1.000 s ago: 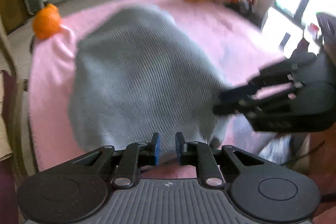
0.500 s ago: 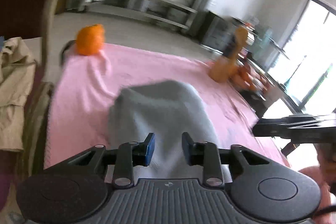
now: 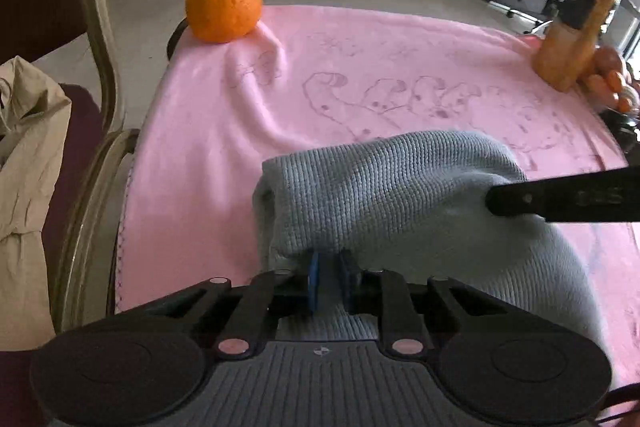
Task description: Fold clothes
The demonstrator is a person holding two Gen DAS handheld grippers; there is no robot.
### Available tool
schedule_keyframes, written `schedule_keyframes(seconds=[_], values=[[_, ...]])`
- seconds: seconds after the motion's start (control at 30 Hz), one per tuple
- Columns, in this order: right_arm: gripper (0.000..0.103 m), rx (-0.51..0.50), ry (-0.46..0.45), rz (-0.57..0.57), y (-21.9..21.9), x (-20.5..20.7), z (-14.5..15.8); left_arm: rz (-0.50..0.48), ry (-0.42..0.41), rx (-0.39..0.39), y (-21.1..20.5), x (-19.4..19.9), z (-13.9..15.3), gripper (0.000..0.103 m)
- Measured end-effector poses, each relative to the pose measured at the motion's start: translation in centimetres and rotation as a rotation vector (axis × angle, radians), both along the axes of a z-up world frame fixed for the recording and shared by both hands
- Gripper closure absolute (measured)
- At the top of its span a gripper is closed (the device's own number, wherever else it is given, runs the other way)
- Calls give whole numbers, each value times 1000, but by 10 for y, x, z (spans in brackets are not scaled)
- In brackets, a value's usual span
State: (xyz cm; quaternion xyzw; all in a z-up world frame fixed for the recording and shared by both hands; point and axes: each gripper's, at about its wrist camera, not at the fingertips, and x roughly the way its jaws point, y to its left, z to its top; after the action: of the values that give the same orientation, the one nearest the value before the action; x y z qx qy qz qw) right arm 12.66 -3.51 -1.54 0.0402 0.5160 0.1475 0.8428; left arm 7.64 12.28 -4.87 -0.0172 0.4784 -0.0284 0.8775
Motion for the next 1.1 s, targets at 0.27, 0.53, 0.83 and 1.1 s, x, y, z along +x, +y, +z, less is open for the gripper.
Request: schedule_keyframes(seconds=[0.27, 0.53, 0.83, 1.1], values=[[80, -106, -63, 9, 15, -4, -6, 34, -39, -93, 16, -15, 12, 84], [80, 94, -109, -90, -52, -20, 45, 80, -202, -237, 37, -27, 46, 84], [88, 155, -66, -183, -48, 27, 8, 47, -44, -164, 11, 50, 2, 87], [89, 22, -3, -181, -30, 53, -48, 68, -10, -49, 3, 58, -13, 90]])
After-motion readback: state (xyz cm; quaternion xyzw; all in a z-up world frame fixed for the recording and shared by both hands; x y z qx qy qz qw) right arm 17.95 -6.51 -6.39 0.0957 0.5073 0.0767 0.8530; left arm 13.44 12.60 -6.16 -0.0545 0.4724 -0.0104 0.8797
